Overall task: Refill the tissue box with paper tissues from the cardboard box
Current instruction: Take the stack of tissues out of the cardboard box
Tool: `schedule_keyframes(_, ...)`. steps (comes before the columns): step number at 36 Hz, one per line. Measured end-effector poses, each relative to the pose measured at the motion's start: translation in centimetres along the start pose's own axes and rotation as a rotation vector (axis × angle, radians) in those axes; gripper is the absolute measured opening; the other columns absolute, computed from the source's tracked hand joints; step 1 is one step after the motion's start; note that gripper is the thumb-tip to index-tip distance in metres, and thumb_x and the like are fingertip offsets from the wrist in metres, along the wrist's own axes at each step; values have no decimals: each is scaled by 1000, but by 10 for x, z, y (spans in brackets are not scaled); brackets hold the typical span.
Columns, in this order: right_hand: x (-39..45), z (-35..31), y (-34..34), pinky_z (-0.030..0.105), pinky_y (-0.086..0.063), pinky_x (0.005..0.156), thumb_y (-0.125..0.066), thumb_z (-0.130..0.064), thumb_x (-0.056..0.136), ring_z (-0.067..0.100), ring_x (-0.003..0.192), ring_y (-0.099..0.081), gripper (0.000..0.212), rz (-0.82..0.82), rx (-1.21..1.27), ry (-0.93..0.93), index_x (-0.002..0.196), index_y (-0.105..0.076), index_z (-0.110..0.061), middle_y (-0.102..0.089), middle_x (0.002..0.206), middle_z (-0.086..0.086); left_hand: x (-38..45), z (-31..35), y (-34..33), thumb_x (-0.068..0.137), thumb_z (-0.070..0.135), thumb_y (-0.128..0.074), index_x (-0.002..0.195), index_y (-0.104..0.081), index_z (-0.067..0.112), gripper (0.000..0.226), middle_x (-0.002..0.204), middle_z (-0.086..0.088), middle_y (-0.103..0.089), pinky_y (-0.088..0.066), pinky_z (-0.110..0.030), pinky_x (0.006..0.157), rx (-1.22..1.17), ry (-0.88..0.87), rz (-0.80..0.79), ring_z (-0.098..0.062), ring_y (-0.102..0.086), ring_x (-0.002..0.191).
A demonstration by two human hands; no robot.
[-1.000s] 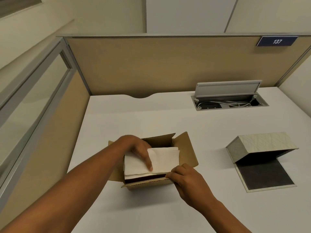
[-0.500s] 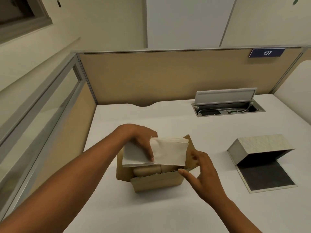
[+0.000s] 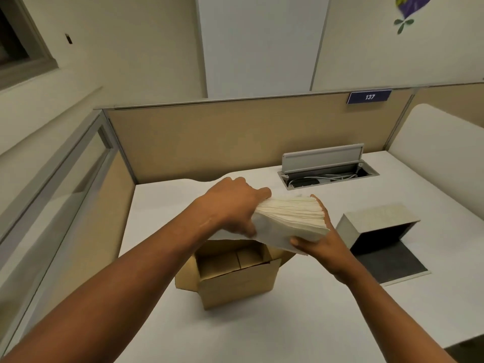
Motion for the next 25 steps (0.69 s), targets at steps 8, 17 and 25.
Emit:
schedule_keyframes(8, -17, 3, 64, 11, -52, 77, -82, -45, 70, -10, 117, -50, 92, 153, -38, 39, 143, -25, -49, -47, 131, -25, 24, 50, 1, 74, 52, -75, 135, -39, 35, 73, 114, 2, -66, -32, -33, 76, 58, -75, 151, -14, -38, 92)
schedule_keyframes(17, -44, 32, 149, 20, -55, 77, -81, -56, 63, 5, 109, -62, 83, 147, 19, -23, 133, -50, -26, -64, 122, -8, 69, 126, -18, 75, 57, -73, 135, -35, 38, 74, 117, 2, -64, -33, -33, 76, -23, -60, 126, -17, -43, 96)
schedule_keyframes(25, -63, 34, 223, 18, -55, 77, -79, -49, 70, 4, 109, -61, 62, 113, -9, 28, 124, -53, -37, -66, 112, -21, 109, 185, -31, 68, 60, -76, 132, -35, 40, 78, 117, 4, -60, -36, -32, 79, -163, -34, 94, -13, -40, 97)
Point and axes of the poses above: each hand's wrist, its own x-axis towards the middle knuckle, its own y-axis out of the back of the hand, z = x × y, the point moved 8 cm from there along x, towards the middle knuckle
